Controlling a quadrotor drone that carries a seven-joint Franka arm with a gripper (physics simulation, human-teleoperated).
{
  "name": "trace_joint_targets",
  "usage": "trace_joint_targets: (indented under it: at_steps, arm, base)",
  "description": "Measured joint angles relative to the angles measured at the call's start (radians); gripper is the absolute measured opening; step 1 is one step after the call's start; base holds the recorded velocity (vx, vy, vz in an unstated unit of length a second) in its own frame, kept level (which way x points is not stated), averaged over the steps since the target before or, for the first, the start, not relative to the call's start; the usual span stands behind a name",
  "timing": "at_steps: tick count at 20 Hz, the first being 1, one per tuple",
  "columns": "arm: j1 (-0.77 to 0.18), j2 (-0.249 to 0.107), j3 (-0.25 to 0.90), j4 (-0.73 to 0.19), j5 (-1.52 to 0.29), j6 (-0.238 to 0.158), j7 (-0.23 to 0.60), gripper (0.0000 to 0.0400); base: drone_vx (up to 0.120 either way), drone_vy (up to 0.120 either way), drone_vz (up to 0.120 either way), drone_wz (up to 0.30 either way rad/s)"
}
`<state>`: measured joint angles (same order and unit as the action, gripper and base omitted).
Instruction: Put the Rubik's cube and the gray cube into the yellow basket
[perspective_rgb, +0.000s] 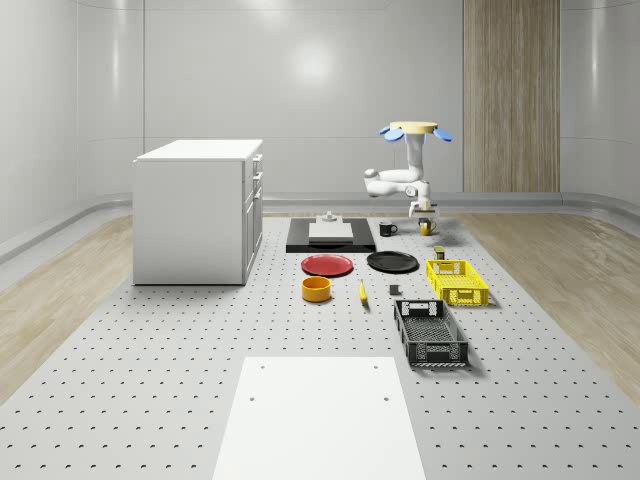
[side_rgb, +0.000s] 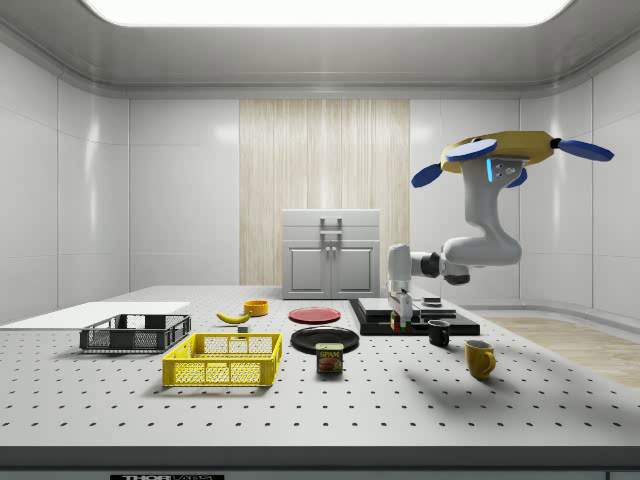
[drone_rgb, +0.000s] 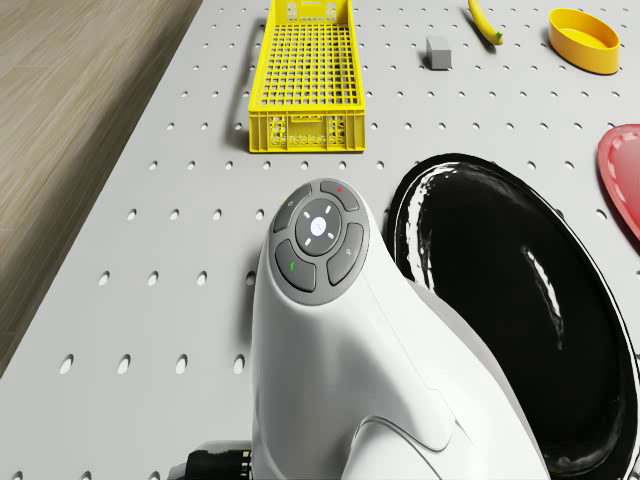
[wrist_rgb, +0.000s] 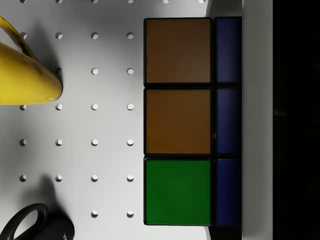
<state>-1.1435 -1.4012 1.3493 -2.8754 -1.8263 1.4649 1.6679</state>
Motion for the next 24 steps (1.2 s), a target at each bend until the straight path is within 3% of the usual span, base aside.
trace_joint_targets:
  at_steps: [8, 24]
  arm:
    - [-0.005, -0.020, 0.006, 0.001, 0.011, 0.018, 0.004, 0.0325]
    - [-0.013, -0.056, 0.013, 0.002, 0.026, 0.051, 0.011, 0.0325]
  base:
    - [0.120, 0.120, 0.000, 0.000]
    - [0.120, 0.003, 0.000, 0.000]
